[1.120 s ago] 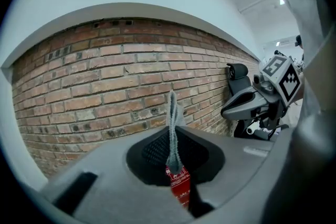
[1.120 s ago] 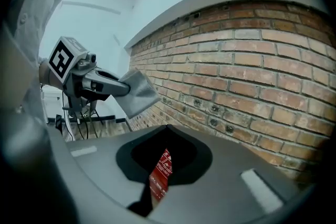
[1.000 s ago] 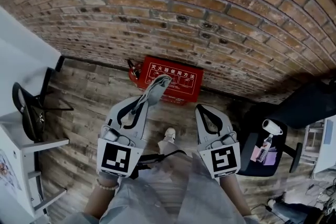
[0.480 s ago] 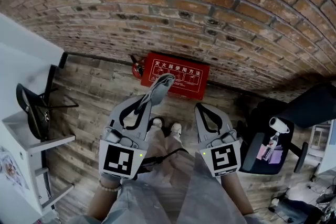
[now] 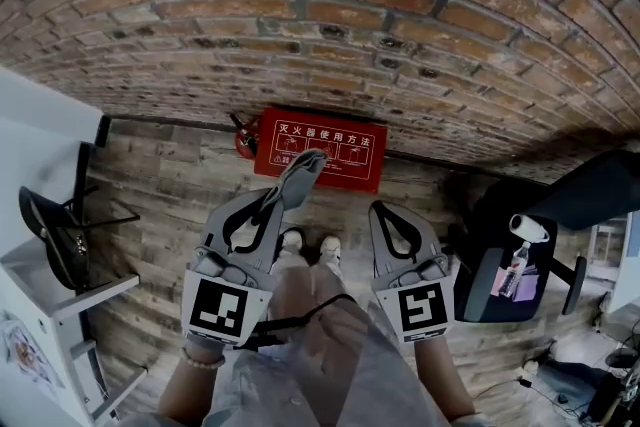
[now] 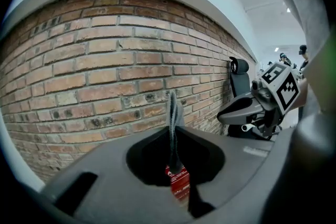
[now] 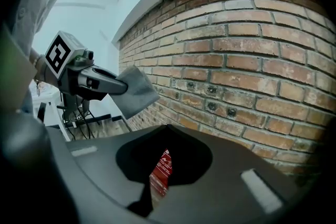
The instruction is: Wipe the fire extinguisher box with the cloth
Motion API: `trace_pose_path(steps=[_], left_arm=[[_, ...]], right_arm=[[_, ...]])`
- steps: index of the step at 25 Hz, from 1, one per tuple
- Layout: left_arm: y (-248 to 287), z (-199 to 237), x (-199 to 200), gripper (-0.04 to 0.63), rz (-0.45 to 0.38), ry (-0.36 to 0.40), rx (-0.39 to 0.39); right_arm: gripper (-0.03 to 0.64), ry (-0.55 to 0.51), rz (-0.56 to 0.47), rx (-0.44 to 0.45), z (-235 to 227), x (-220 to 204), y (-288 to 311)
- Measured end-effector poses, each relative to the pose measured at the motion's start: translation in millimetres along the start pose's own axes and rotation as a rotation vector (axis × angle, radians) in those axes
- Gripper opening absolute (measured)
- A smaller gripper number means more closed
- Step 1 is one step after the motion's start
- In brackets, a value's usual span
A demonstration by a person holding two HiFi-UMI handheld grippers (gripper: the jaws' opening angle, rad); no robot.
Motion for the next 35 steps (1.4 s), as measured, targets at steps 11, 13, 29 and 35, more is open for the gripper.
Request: trace_pose_path(steps=[11, 13, 29, 35], left_arm=[[40.3, 3.2, -29.7, 0.009, 0.052, -0.04, -0.059], [48.4, 2.5, -36.4, 0.009, 0.065, -0.042, -0.072], [127.5, -3.0, -91.6, 0.009, 0.093, -0.088, -0.128], [162.9, -11.8, -106.6, 0.009, 0.111, -0.087, -0.165]], right_arm=[[0.011, 0.027, 0.041, -0.027, -12.4, -38.7, 18.2], [0.011, 0.03, 0.045, -0.03, -15.4, -47.1, 22.1], [0.011, 0.071, 0.097, -0.076, -32.4, -111.4, 47.9], [0.011, 0.099, 0.111, -0.088, -38.1, -131.0, 56.9]])
Point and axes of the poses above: the fingertips, and each gripper's own axes: y forward along the fingers, z to its left, x out of its top, the point moved 9 cm from there along -y, backward along the fingers, and after that the axes turned 9 degrees about -y, right-handed, at the moved point
